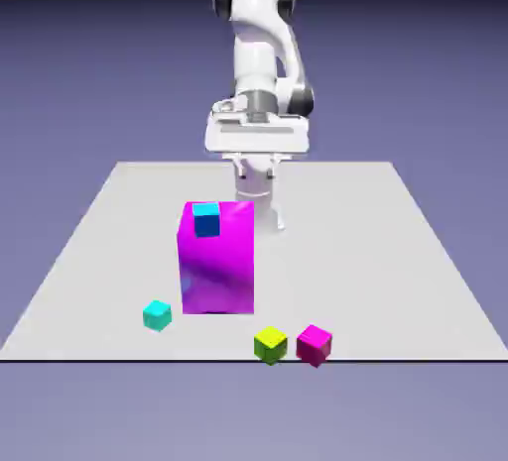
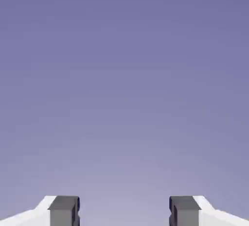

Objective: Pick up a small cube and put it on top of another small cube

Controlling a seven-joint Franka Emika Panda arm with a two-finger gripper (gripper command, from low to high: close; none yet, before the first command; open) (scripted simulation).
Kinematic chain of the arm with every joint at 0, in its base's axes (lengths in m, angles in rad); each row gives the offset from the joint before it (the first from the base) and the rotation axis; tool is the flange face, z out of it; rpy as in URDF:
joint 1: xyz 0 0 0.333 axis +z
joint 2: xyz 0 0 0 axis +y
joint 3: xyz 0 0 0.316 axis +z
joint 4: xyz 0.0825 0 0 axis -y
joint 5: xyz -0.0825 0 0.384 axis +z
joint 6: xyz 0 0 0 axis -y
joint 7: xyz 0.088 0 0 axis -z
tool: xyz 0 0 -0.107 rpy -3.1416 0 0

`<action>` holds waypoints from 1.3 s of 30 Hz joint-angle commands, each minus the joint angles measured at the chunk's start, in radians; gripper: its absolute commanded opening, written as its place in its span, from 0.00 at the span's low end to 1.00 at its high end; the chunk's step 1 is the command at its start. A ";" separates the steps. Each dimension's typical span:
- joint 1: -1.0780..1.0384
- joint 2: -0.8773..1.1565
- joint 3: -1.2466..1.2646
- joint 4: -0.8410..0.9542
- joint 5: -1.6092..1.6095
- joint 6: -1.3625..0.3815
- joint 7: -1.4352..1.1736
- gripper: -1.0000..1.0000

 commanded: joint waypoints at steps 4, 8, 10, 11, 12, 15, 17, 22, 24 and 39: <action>0.004 0.145 -0.067 0.110 0.041 -0.139 -0.021 0.50; 0.008 0.290 -0.134 0.220 0.082 -0.277 -0.041 0.50; 0.010 0.362 -0.167 0.275 0.102 -0.346 -0.052 0.50; 0.011 0.399 -0.184 0.303 0.112 -0.381 -0.057 0.50; 0.012 0.435 -0.200 0.330 0.123 -0.416 -0.062 0.50; 0.014 0.544 -0.251 0.413 0.153 -0.519 -0.078 0.50; 0.016 0.616 -0.284 0.468 0.174 -0.589 -0.088 0.50; 0.021 0.797 -0.368 0.605 0.225 -0.762 -0.114 0.50; 0.023 0.870 -0.401 0.660 0.245 -0.831 -0.124 0.50; 0.026 1.282 -0.516 0.839 0.396 -1.015 -0.205 0.50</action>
